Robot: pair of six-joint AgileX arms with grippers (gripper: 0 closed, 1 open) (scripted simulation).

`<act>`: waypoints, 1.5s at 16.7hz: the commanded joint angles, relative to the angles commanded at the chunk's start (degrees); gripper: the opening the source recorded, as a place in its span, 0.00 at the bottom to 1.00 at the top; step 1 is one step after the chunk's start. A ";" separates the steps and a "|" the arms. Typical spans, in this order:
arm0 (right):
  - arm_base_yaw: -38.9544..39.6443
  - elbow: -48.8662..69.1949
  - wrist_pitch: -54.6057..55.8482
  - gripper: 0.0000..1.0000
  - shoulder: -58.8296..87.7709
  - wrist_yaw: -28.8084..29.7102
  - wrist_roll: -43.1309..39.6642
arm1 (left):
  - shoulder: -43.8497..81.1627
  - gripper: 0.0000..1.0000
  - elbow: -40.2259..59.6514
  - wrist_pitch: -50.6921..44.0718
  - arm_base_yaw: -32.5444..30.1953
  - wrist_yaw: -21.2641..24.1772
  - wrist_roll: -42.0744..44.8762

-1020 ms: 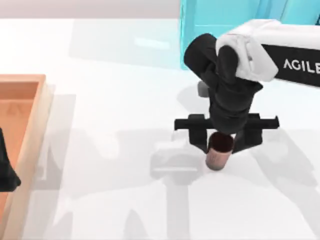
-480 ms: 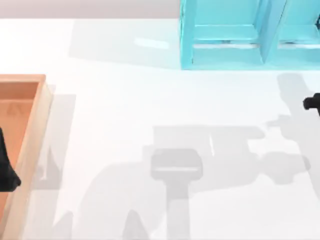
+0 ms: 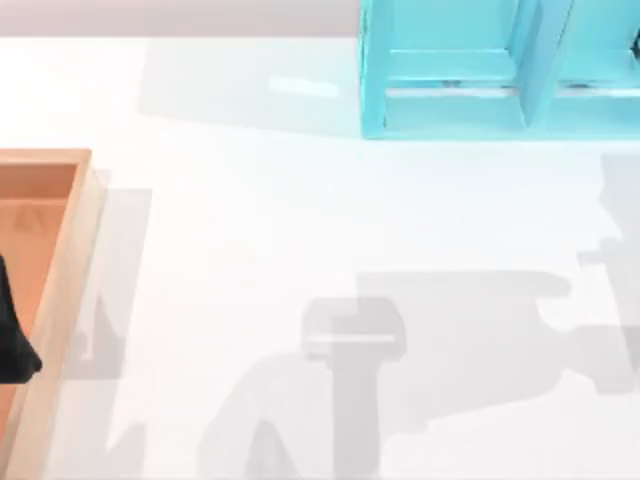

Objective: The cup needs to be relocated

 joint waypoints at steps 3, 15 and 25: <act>0.03 -1.79 2.33 0.00 0.60 -0.02 -0.15 | 0.00 1.00 0.00 0.00 0.00 0.00 0.00; -0.47 -10.50 14.61 0.08 4.16 -0.01 -0.32 | 0.00 1.00 0.00 0.00 0.00 0.00 0.00; -0.47 -10.50 14.61 0.83 4.16 -0.01 -0.32 | 0.00 1.00 0.00 0.00 0.00 0.00 0.00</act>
